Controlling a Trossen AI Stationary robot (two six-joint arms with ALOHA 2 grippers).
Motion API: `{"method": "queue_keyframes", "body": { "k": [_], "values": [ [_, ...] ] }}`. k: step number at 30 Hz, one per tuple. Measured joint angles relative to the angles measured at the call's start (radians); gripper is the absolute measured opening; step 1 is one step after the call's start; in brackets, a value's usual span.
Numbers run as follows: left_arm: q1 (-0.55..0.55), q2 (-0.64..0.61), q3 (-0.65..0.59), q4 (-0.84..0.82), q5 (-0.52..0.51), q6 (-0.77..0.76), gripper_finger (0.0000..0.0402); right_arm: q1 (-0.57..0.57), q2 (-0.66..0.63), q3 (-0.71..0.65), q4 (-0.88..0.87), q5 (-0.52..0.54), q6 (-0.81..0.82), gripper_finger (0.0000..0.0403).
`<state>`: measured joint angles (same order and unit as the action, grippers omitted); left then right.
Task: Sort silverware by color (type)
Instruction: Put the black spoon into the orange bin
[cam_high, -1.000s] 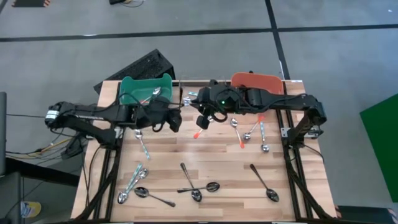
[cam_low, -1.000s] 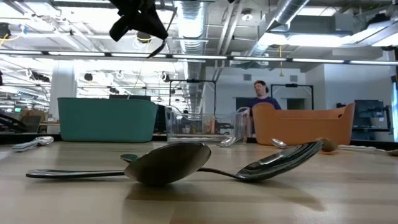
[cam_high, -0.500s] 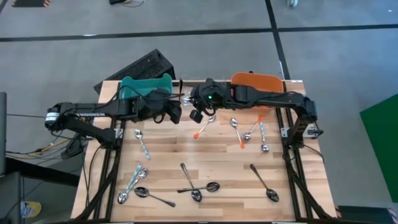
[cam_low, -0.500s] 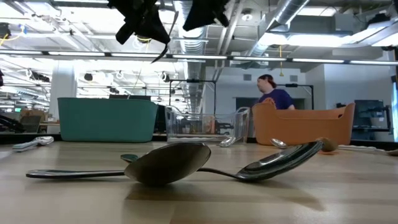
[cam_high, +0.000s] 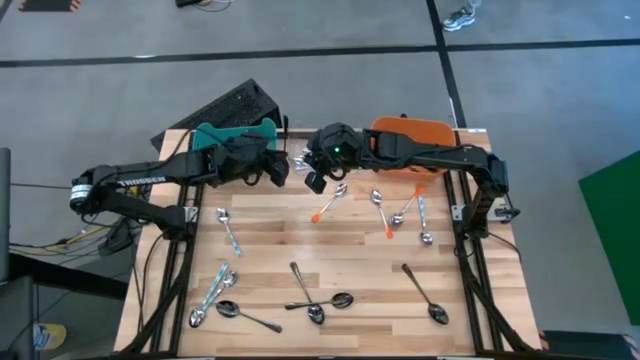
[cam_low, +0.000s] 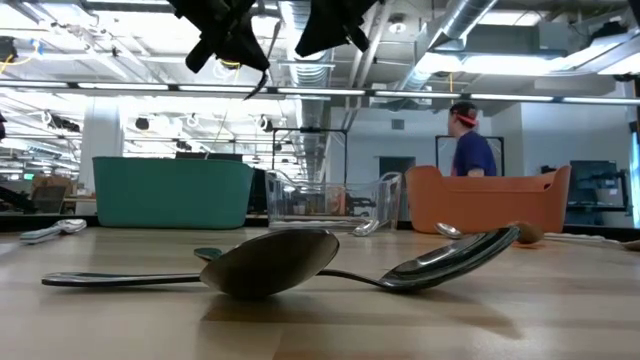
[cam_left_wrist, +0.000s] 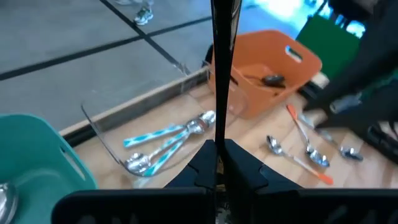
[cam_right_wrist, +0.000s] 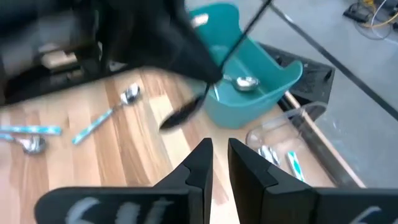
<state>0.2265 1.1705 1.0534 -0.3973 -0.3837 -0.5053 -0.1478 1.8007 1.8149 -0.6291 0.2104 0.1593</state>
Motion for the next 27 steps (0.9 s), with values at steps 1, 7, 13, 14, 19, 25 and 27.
{"method": "queue_keyframes", "body": {
  "k": [1, 7, 13, 14, 19, 25, 27],
  "values": [
    [0.007, -0.007, 0.000, -0.001, 0.004, 0.000, 0.0000, 0.000, 0.003, 0.000, -0.010, -0.001, -0.001, 0.0073],
    [0.043, -0.043, 0.000, -0.003, 0.006, 0.024, 0.0000, 0.000, 0.021, 0.001, -0.066, 0.000, -0.076, 0.0075],
    [0.069, -0.039, 0.000, -0.004, 0.031, 0.041, 0.0000, -0.006, 0.052, -0.001, -0.073, -0.003, -0.082, 0.0103],
    [0.071, -0.038, 0.000, -0.004, 0.033, 0.044, 0.0000, -0.011, 0.052, -0.002, -0.069, -0.002, -0.082, 0.0109],
    [0.074, -0.036, 0.000, -0.009, 0.033, 0.057, 0.0000, -0.041, 0.032, -0.002, 0.061, -0.001, -0.082, 0.0127],
    [0.074, -0.036, 0.000, -0.001, 0.035, 0.083, 0.0000, -0.104, -0.006, 0.001, 0.280, -0.057, -0.010, 0.0128],
    [0.074, -0.035, 0.000, -0.001, 0.035, 0.083, 0.0000, -0.123, -0.003, 0.000, 0.309, -0.120, 0.033, 0.0128]
  ]
}}
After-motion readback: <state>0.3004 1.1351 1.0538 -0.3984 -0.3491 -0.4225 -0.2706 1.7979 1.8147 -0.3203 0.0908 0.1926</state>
